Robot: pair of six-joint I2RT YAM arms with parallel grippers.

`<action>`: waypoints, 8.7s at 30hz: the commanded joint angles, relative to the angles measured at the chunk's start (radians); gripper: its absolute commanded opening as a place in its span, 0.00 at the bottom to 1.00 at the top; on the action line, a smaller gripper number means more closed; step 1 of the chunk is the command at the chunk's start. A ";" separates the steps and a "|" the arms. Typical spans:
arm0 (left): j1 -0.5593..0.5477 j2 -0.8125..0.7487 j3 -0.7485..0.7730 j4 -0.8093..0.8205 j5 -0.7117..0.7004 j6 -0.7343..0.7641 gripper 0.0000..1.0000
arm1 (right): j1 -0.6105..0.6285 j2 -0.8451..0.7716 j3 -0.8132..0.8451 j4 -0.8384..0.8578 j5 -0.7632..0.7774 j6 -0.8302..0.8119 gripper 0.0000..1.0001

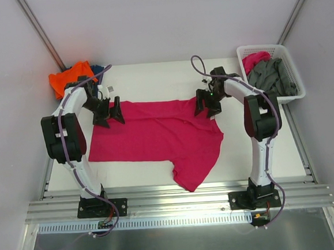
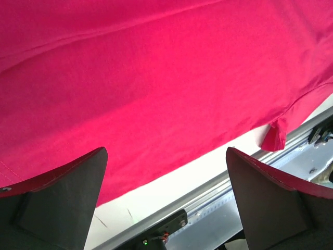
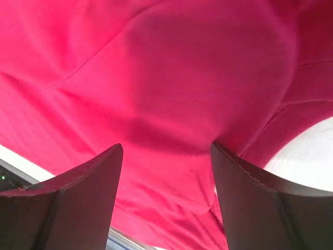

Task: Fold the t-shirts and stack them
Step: Fold the tshirt

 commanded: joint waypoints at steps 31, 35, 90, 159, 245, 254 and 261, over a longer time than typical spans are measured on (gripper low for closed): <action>-0.041 0.143 0.276 -0.024 -0.111 0.011 0.99 | -0.143 0.163 0.247 0.004 0.021 0.054 0.74; -0.041 0.329 0.443 -0.043 -0.117 0.017 0.99 | -0.140 0.139 0.228 0.003 0.020 0.055 0.74; -0.013 -0.184 0.048 -0.026 -0.123 -0.055 0.94 | 0.002 -0.665 -0.460 -0.150 0.060 0.092 0.75; 0.163 0.018 -0.068 -0.072 0.004 -0.133 0.71 | 0.309 -0.590 -0.863 -0.073 -0.023 0.147 0.35; 0.292 0.055 -0.144 -0.129 0.004 -0.101 0.00 | 0.134 -0.607 -0.652 -0.064 0.094 0.034 0.00; 0.286 0.049 -0.099 -0.141 0.015 -0.080 0.00 | 0.050 -0.636 -0.593 -0.044 0.121 0.024 0.00; 0.229 0.070 -0.010 -0.166 0.020 -0.050 0.00 | -0.056 -0.599 -0.484 -0.050 0.121 0.007 0.01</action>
